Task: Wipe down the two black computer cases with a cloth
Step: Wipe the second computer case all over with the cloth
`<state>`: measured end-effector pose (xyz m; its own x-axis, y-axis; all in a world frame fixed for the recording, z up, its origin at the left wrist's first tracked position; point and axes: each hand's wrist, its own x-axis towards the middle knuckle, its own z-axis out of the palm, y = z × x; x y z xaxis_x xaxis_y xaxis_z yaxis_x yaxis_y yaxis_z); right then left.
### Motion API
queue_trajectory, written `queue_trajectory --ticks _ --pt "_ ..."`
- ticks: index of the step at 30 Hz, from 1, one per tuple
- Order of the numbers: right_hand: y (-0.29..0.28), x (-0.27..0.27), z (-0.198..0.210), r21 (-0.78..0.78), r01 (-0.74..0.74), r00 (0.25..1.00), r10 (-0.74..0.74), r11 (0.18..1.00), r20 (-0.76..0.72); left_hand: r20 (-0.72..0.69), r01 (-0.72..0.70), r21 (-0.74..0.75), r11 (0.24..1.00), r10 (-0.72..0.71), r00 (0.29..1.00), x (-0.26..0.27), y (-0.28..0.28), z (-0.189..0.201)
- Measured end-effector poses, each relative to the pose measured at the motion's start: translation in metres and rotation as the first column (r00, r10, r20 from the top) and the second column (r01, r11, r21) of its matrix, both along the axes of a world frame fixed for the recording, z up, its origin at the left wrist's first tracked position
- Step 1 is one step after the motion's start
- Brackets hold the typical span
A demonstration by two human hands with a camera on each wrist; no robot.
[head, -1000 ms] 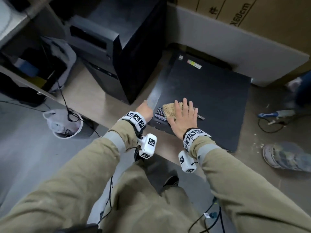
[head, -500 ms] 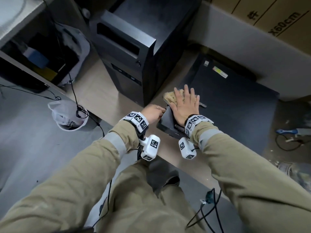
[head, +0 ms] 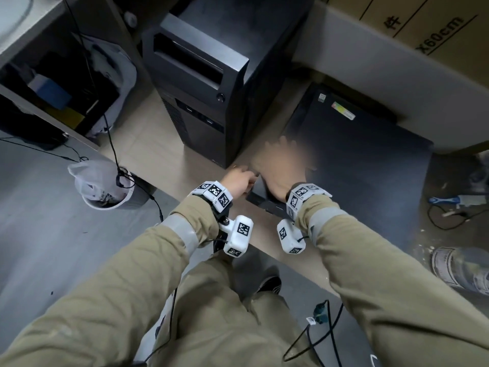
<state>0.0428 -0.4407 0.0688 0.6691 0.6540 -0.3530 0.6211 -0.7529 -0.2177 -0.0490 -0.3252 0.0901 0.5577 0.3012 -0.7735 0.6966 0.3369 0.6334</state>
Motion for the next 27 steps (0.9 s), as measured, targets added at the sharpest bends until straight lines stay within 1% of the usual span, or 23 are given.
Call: queue_trajectory --ticks 2,5,7,8,9,11,14,17,19,22,25,27 --pt "-0.008 -0.014 -0.001 0.006 -0.041 0.999 0.041 0.999 -0.018 -0.008 0.038 0.096 0.995 -0.037 0.999 -0.004 -0.003 -0.007" --pt "-0.022 -0.03 -0.003 0.009 -0.105 0.993 0.105 0.994 -0.053 -0.037 0.014 0.209 0.978 -0.006 0.999 -0.006 -0.003 -0.032" --pt "-0.037 -0.036 -0.002 0.013 -0.131 0.989 0.132 0.991 -0.074 -0.029 0.06 0.277 0.959 -0.054 0.998 -0.009 -0.012 -0.023" --pt "-0.044 -0.039 -0.002 0.013 -0.141 0.986 0.142 0.99 -0.083 -0.023 0.051 0.289 0.956 -0.046 0.999 -0.012 -0.019 -0.005" --pt "-0.052 -0.041 -0.001 0.012 -0.147 0.985 0.147 0.989 -0.092 -0.026 0.037 0.301 0.953 -0.031 0.999 -0.013 -0.025 0.005" --pt "-0.071 -0.044 0.0 0.014 -0.144 0.984 0.145 0.989 -0.101 -0.037 0.023 0.354 0.935 -0.01 0.999 -0.014 -0.036 0.014" --pt "-0.104 -0.044 0.001 0.037 -0.088 0.99 0.092 0.995 -0.103 -0.063 0.042 0.417 0.908 -0.017 0.998 -0.004 -0.051 0.015" --pt "-0.135 -0.037 0.0 0.044 0.029 0.994 -0.024 0.999 -0.107 -0.199 0.165 0.45 0.878 -0.082 0.977 0.012 -0.071 0.022" --pt "-0.153 -0.028 0.0 0.034 0.087 0.993 -0.084 0.996 -0.087 -0.278 0.224 0.513 0.829 -0.086 0.957 0.024 -0.084 0.028" --pt "-0.167 -0.015 0.0 0.023 0.112 0.992 -0.111 0.993 -0.06 -0.283 0.273 0.602 0.75 -0.12 0.952 0.043 -0.098 0.035" --pt "-0.164 -0.009 -0.001 0.01 0.125 0.991 -0.124 0.992 -0.041 -0.315 0.294 0.593 0.749 -0.12 0.941 0.06 -0.094 0.032" --pt "-0.155 0.008 -0.002 0.011 0.149 0.988 -0.148 0.989 -0.036 -0.342 0.303 0.59 0.749 -0.108 0.934 0.075 -0.084 0.03"
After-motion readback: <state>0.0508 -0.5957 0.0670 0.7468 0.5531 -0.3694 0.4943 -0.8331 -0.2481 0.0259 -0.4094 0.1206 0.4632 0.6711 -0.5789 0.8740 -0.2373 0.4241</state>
